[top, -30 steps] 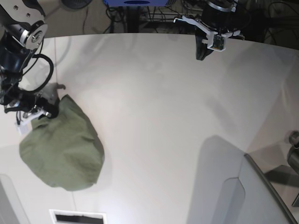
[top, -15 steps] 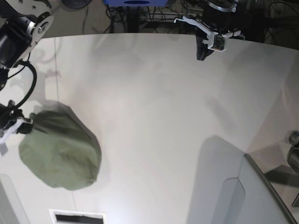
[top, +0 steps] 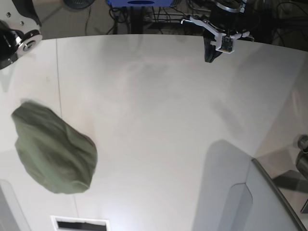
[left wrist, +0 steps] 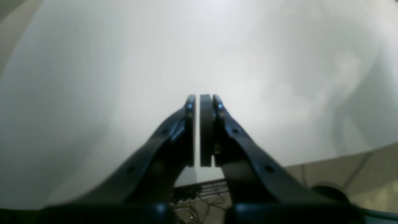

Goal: Layout the t-shirt on the table in an organized manner, then fold the t-shirt properly
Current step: 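Drag the grasped shirt edge with the right gripper and regrasp the fabric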

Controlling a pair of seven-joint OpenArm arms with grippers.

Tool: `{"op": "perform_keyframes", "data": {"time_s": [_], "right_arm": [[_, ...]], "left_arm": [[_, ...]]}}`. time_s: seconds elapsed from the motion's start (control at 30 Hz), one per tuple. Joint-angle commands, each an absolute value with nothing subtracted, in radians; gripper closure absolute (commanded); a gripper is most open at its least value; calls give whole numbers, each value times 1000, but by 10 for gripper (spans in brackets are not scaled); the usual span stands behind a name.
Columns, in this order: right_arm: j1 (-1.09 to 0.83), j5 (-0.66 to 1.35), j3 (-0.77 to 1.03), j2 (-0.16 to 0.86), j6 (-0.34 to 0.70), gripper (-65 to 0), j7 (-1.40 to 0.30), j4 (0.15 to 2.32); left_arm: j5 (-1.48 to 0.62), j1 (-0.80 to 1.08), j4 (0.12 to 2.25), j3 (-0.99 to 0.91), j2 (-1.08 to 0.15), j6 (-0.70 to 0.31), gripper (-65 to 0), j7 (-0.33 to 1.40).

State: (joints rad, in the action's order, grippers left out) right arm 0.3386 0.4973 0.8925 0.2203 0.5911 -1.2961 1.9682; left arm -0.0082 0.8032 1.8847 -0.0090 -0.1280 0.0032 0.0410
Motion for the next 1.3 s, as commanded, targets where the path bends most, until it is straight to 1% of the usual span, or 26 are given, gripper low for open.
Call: {"op": "perform_keyframes", "data": {"time_s": [0.0, 0.07, 0.13, 0.17, 0.23, 0.27, 0.3, 0.4, 0.43, 0.47, 0.5, 0.63, 0.67, 0.73, 0.83, 1.03, 1.27], "right_arm": [[372, 509, 888, 239, 591, -8, -1297, 1980], [412, 509, 868, 242, 593, -8, -1359, 1974], [418, 506, 800, 236, 593, -18, -1396, 1942], [400, 506, 785, 228, 590, -30, -1396, 1911], [355, 506, 796, 174, 590, -81, -1388, 1817], [334, 506, 814, 150, 590, -129, -1357, 1762], [318, 506, 829, 130, 590, -192, -1322, 1701], [274, 506, 839, 122, 590, -440, -1239, 1518], [265, 506, 840, 124, 590, -506, -1204, 1458], [260, 506, 840, 127, 590, -525, -1156, 1394], [259, 506, 840, 128, 590, -522, -1119, 1339], [259, 506, 832, 196, 593, -444, -992, 1072], [260, 506, 832, 211, 593, -434, -966, 1023], [257, 506, 832, 232, 593, -434, -914, 944], [249, 506, 832, 245, 593, -434, -872, 901], [236, 504, 829, 251, 593, -434, -840, 891], [239, 506, 682, 254, 593, -434, -717, 800]], "left_arm": [[-8, 812, 1899, -10, -130, 5, -31, 16], [-8, 812, 1899, -10, -130, 5, -31, 16], [-7, 812, 1899, -12, -130, 5, -31, 16], [-5, 812, 1899, -12, -130, 5, -31, 16], [-8, 811, 1899, -12, -130, 5, -31, 16], [-8, 811, 1899, -12, -130, 5, -31, 16], [-8, 811, 1899, -12, -130, 5, -31, 16], [-8, 811, 1899, -12, -130, 5, -31, 16], [-8, 811, 1897, -12, -130, 5, -31, 16], [-8, 811, 1897, -16, -130, 5, -31, 16], [-8, 811, 1897, -30, -131, 5, -31, 16], [-8, 812, 1897, -79, -122, 5, -31, 16], [-8, 814, 1897, -81, -122, 5, -31, 16], [-8, 817, 1897, -91, -125, 5, -31, 16], [-8, 819, 1890, -96, -125, 5, -31, 15], [-8, 811, 1827, -85, -124, 5, -31, 8], [-8, 814, 1813, -93, -124, 5, -31, 8]]}}
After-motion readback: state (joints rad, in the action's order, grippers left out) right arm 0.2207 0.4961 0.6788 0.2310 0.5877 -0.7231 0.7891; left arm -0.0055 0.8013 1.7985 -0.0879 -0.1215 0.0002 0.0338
